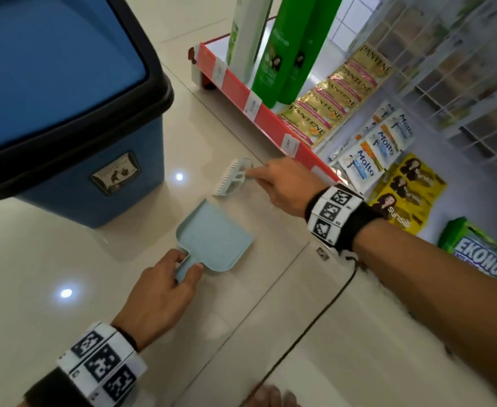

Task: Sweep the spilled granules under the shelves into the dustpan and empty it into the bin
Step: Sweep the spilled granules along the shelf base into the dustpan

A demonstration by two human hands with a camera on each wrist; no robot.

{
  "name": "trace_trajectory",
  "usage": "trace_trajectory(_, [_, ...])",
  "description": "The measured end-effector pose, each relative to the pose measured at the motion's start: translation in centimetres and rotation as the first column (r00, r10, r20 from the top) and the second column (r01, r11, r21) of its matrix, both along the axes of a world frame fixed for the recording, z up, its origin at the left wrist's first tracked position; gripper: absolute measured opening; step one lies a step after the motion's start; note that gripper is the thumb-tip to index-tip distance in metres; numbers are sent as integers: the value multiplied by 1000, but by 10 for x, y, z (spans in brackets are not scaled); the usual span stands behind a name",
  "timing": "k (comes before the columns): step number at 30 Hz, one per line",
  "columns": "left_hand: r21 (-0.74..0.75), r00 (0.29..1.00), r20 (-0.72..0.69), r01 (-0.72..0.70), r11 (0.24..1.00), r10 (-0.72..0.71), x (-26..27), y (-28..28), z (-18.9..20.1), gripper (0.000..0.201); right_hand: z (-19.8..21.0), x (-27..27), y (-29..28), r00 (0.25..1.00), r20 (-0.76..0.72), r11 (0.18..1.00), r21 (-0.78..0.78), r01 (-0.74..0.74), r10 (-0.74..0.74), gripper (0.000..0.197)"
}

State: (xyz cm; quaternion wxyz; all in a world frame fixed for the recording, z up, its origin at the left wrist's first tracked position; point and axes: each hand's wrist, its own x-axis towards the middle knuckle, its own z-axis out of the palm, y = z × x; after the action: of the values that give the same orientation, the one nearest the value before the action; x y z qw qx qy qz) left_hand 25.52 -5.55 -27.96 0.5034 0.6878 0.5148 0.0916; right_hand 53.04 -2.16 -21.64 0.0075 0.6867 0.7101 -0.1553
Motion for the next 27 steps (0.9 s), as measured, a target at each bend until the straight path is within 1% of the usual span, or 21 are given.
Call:
trace_trajectory(2, [-4, 1000, -4, -7, 1000, 7, -3, -2, 0, 20, 2, 13, -22, 994, 98, 996, -76, -36, 44, 37])
trace_trajectory(3, [-5, 1000, -2, -6, 1000, 6, -4, -3, 0, 20, 3, 22, -36, 991, 122, 994, -105, -44, 57, 37])
trace_trajectory(6, [-2, 1000, -2, -7, 1000, 7, -7, -3, -2, 20, 13, 44, -75, 984, 168, 982, -188, -18, 50, 37])
trace_trajectory(8, [2, 1000, -7, -3, 1000, 3, -5, -1, -2, 21, 23, 53, -87, 982, 186, 980, -197, 4, 33, 36])
trace_trajectory(10, [2, 1000, -5, 7, 1000, -7, 0, 0, -1, 22, 32, 52, -84, 986, 167, 989, -150, 12, 13, 40])
trace_trajectory(11, [-1, 1000, -4, 11, 1000, -11, 4, 1, -1, 22, 34, 49, -77, 990, 143, 995, -101, 6, 8, 41])
trace_trajectory(14, [7, 999, -6, 32, 999, -31, 13, 1, 1, 23, 33, 30, -47, 998, 51, 997, 70, -29, 26, 32])
trace_trajectory(16, [15, 999, -6, 40, 999, -40, 16, -1, 0, 23, 25, 17, -27, 1000, -4, 991, 129, -26, 27, 32])
trace_trajectory(18, [21, 999, -3, 43, 999, -43, 13, -4, -3, 23, 14, 9, -18, 1000, 8, 996, 88, 1, -2, 35])
trace_trajectory(20, [22, 999, -13, 45, 999, -45, 7, -10, -5, 23, 7, 11, -26, 997, 77, 1000, 1, 17, -17, 36])
trace_trajectory(24, [-3, 999, -20, 45, 999, -45, -5, -17, -9, 29, 12, 35, -75, 990, 138, 988, -153, 11, 10, 37])
trace_trajectory(26, [0, 999, -21, 42, 999, -42, -6, -16, -10, 30, 18, 49, -103, 989, 150, 983, -180, 46, -19, 36])
trace_trajectory(27, [1, 999, -22, 42, 999, -42, -5, -14, -10, 30, 22, 54, -113, 989, 140, 984, -168, 61, -37, 34])
